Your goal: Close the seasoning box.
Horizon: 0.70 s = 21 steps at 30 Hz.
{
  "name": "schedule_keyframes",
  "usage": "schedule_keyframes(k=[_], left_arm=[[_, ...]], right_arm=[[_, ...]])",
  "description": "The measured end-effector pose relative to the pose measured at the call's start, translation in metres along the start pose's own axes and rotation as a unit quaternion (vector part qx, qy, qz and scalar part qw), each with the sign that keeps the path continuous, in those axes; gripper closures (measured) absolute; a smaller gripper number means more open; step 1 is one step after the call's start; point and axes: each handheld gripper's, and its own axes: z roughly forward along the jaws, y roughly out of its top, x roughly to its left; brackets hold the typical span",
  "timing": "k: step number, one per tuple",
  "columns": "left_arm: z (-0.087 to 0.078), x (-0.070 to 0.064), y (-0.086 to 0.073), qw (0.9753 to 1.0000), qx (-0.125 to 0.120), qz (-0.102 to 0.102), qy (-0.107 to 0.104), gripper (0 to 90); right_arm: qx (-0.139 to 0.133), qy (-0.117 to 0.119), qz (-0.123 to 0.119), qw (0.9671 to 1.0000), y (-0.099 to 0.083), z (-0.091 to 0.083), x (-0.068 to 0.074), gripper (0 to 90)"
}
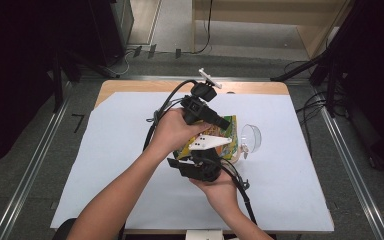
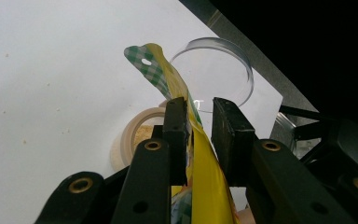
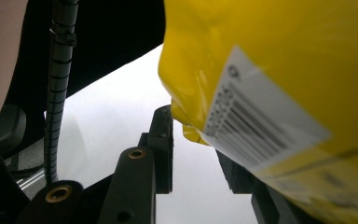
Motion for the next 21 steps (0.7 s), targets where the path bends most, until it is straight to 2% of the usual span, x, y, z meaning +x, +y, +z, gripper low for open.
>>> schedule_keyframes(k=[16,21], left_arm=[[0.0012,0.0009,-0.0003,1.0000,0.001,-0.003,0.000,76.2],[-0.0006,-0.0010,0.0030,1.0000,0.000,-0.001,-0.003,76.0]], right_arm=[[0.003,0.001,0.000,1.0000,-0.0007,0.0007,-0.0005,69.6],[-0.002,0.010,0.015,0.9998,0.0020,-0.0009,0.0001,67.7]])
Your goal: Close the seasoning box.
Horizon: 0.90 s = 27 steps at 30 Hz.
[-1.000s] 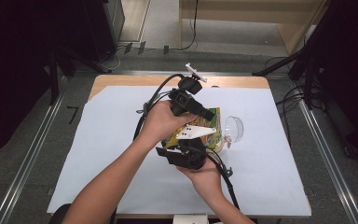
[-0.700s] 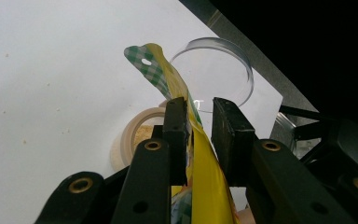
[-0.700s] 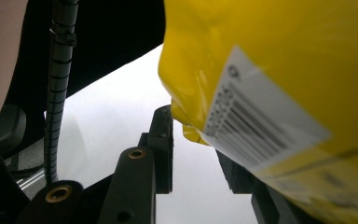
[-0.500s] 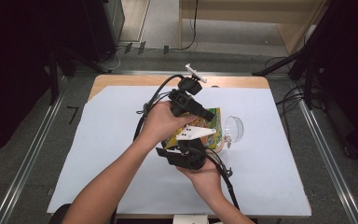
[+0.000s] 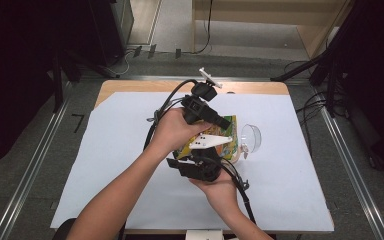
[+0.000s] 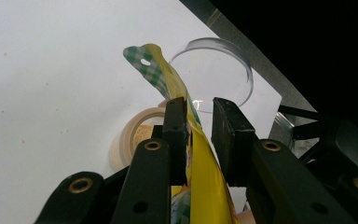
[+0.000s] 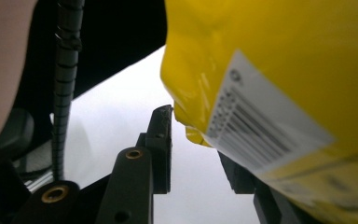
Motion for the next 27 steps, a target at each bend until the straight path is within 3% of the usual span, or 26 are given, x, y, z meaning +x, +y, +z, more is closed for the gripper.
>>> schedule_keyframes(k=[14,27], left_arm=[[-0.0016,-0.0072,0.0002,0.9998,0.005,0.012,0.013,76.0],[0.0023,-0.0086,-0.0019,0.9997,0.010,0.015,0.017,75.9]], right_arm=[[-0.018,-0.004,-0.010,0.9998,-0.0015,0.0002,0.0022,69.2],[-0.015,-0.012,-0.018,0.9997,-0.0045,0.0011,0.0018,69.6]])
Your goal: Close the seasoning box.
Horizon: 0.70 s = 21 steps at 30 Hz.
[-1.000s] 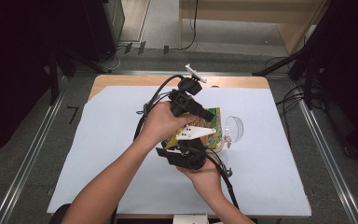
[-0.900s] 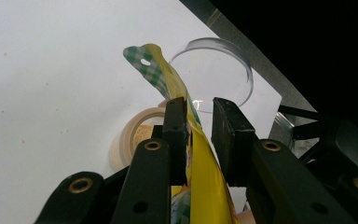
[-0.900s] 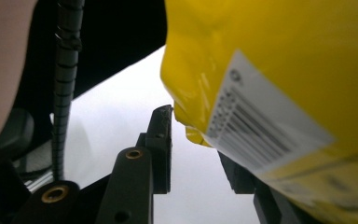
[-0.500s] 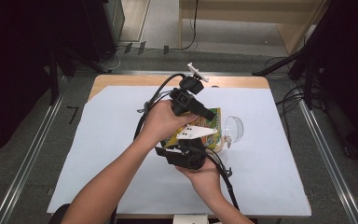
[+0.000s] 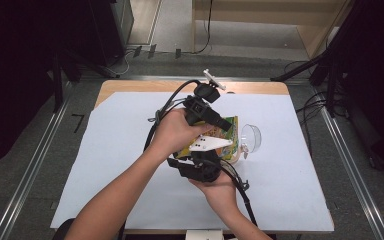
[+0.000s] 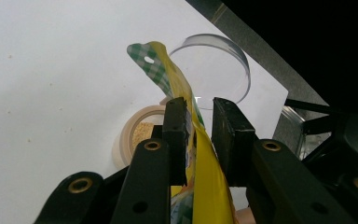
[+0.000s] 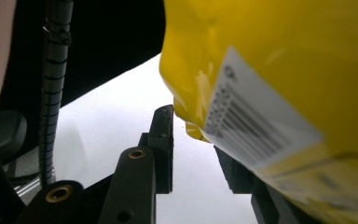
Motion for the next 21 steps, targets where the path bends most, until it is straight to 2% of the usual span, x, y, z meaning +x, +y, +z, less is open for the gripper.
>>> schedule_keyframes(k=[11,21], left_arm=[[0.000,0.004,-0.008,0.9998,0.003,-0.010,-0.016,76.7],[-0.003,0.009,-0.017,0.9993,0.009,-0.011,-0.035,77.7]], right_arm=[[0.008,0.003,-0.007,0.9999,-0.006,0.005,0.002,68.5],[0.015,0.024,-0.019,0.9994,-0.011,0.009,0.003,59.5]])
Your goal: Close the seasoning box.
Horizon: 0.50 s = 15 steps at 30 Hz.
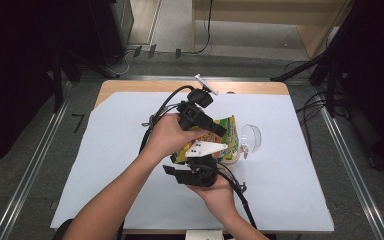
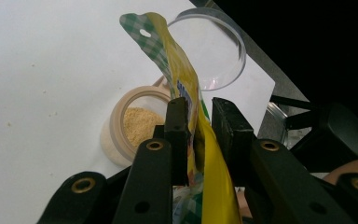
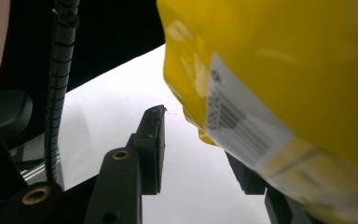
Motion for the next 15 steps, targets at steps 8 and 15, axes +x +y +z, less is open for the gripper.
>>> schedule_keyframes(k=[8,15], left_arm=[[-0.002,0.004,-0.009,0.9999,0.006,0.011,-0.004,79.4],[-0.003,0.006,-0.016,0.9996,0.009,0.026,-0.004,83.0]], right_arm=[[0.004,0.022,-0.003,0.9997,-0.006,0.005,0.001,54.2],[0.014,0.026,-0.011,0.9995,-0.009,0.009,0.002,51.9]])
